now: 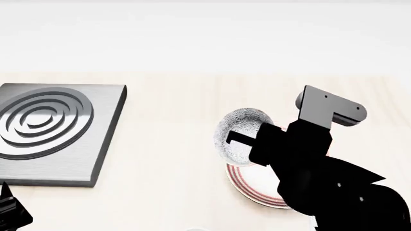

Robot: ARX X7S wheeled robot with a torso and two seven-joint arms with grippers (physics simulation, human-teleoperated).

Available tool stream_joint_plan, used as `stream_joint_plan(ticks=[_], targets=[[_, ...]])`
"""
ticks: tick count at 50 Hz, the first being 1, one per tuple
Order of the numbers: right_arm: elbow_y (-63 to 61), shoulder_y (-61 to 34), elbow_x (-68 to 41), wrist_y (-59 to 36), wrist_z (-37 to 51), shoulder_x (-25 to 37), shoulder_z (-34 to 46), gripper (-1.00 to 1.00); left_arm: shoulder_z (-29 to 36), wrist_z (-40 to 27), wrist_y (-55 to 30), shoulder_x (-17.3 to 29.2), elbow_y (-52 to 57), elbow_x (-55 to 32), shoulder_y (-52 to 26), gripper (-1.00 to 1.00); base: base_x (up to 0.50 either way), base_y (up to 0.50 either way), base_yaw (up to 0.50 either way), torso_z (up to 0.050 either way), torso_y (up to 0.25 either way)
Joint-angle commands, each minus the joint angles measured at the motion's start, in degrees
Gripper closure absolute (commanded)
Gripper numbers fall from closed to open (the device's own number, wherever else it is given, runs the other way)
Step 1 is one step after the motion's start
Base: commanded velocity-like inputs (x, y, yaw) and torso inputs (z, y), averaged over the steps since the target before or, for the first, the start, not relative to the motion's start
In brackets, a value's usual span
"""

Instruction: Pick the akita bowl between the plate and the ramekin and place it on the plate.

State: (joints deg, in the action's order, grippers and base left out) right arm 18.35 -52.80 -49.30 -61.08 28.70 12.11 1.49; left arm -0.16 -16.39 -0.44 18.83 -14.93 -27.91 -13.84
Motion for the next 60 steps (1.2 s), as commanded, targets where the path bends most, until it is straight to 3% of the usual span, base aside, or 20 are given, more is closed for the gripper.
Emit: stream_joint_plan(ticks=[1,11,29,60], targets=[[10.0,-6.8,2.0,3.3,-2.6,-0.4,0.4,1.0,0.1,0.0,0.2,0.0,-0.2,0.0,0.0,-1.0,0.0,0.0,0.0,0.0,0.0],[21.0,-12.7,4.3,7.5,-6.2,-1.6,1.6,1.0,0.2,0.1,0.3,0.1,-0.6,-0.1,-0.3,-1.0,0.0,0.0,0.0,0.0,0.001],[56.4,-27.0,11.1,23.5,-15.9,-4.1,3.1,1.0,0.3,-0.1,0.1,0.2,-0.3,-0.4,-0.2,-1.0,0.0,0.0,0.0,0.0,0.0],[56.6,-23.6,36.8,24.9,-13.8,-5.6,-29.5,1.0,0.7,-0.1,0.5,0.3,-0.8,-0.4,-0.4,-1.0,0.0,0.0,0.0,0.0,0.0]])
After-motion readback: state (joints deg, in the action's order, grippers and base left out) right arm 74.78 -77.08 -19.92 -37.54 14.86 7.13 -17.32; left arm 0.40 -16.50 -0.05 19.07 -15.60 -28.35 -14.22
